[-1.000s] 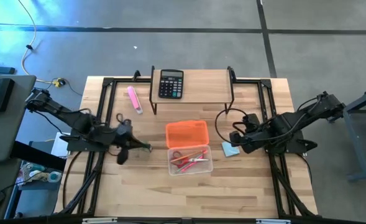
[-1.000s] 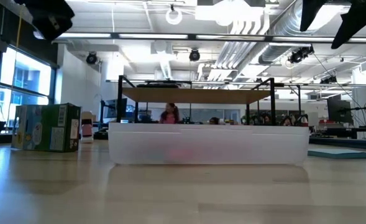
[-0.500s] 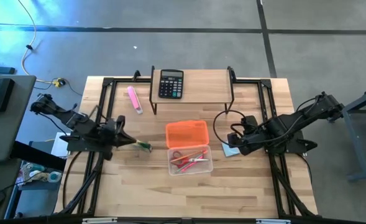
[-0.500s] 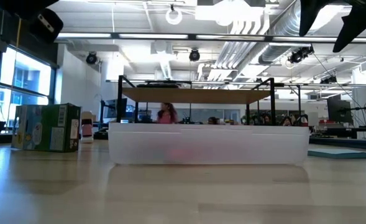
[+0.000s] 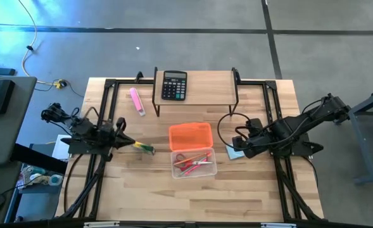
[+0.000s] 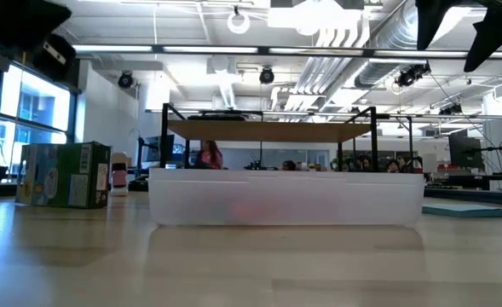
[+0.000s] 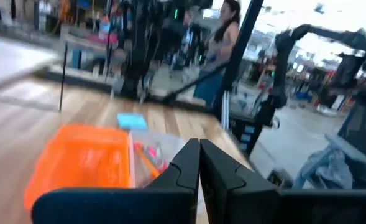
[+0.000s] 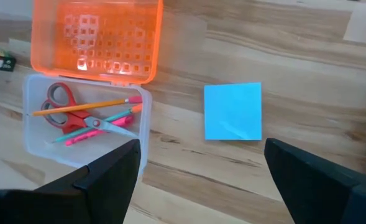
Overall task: Pack school essentials
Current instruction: Put the blue sticky notes into the orange supply box
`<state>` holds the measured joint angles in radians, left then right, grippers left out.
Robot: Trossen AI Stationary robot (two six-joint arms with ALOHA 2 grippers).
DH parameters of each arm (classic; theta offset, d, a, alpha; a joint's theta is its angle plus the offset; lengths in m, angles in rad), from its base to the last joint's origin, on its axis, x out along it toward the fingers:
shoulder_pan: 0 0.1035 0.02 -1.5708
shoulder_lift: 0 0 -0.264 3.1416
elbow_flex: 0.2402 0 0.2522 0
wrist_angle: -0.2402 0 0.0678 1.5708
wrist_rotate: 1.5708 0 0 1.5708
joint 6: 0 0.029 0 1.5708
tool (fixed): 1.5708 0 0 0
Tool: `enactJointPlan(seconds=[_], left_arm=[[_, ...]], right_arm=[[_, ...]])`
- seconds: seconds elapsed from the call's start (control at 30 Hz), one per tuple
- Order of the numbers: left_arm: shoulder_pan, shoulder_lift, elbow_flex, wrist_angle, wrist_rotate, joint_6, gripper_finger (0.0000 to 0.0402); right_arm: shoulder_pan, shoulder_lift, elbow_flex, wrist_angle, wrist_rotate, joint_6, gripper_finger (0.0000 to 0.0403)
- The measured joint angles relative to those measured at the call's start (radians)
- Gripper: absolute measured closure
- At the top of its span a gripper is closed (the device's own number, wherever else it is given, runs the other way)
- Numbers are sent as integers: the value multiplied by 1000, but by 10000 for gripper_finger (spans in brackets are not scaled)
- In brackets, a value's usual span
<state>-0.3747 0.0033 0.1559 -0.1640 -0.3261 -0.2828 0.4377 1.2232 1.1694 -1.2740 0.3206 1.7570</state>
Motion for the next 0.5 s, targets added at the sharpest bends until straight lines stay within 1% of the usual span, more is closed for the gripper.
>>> enactJointPlan(seconds=[0.2, 0.5], left_arm=[[1, 0, -71, 14, 23, -64, 401], [1, 3, -82, 16, 22, -65, 401]], right_arm=[[0, 0, 0, -37, -16, 20, 69], [0, 0, 0, -73, -16, 53, 69]])
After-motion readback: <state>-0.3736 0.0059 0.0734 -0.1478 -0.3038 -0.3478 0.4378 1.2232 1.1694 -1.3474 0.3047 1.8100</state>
